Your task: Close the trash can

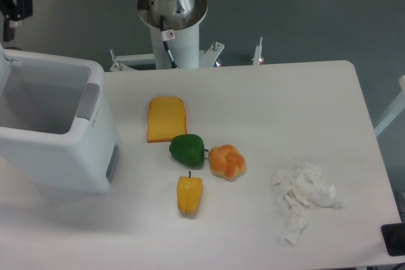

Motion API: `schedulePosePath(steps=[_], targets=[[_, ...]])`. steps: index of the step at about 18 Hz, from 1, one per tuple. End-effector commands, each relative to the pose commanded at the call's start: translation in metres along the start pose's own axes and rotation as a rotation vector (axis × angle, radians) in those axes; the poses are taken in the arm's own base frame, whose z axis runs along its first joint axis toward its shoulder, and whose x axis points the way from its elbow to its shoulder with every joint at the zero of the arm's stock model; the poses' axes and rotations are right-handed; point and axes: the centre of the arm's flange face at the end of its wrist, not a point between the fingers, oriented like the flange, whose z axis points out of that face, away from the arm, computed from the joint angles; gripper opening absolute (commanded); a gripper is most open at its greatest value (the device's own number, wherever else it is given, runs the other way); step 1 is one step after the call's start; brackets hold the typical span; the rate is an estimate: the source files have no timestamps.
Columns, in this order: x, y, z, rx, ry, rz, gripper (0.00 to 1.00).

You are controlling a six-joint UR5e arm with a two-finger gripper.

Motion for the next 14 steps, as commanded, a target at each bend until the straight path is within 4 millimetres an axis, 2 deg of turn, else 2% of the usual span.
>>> schedulePosePath(steps=[2,6,8,11,14], targets=[[-0.014,-0.003,0.006,-0.003,-0.014,-0.018,1.0],[-0.039,-0.009,0.035,-0.041,-0.044,-0.025,1.0],[-0.045,-0.009,0.038,-0.048,-0.066,-0.028,1.0],[-0.065,-0.01,0.042,-0.05,-0.085,-0.049,1.0],[-0.072,-0.003,0.063,-0.094,-0.083,-0.052,1.0]])
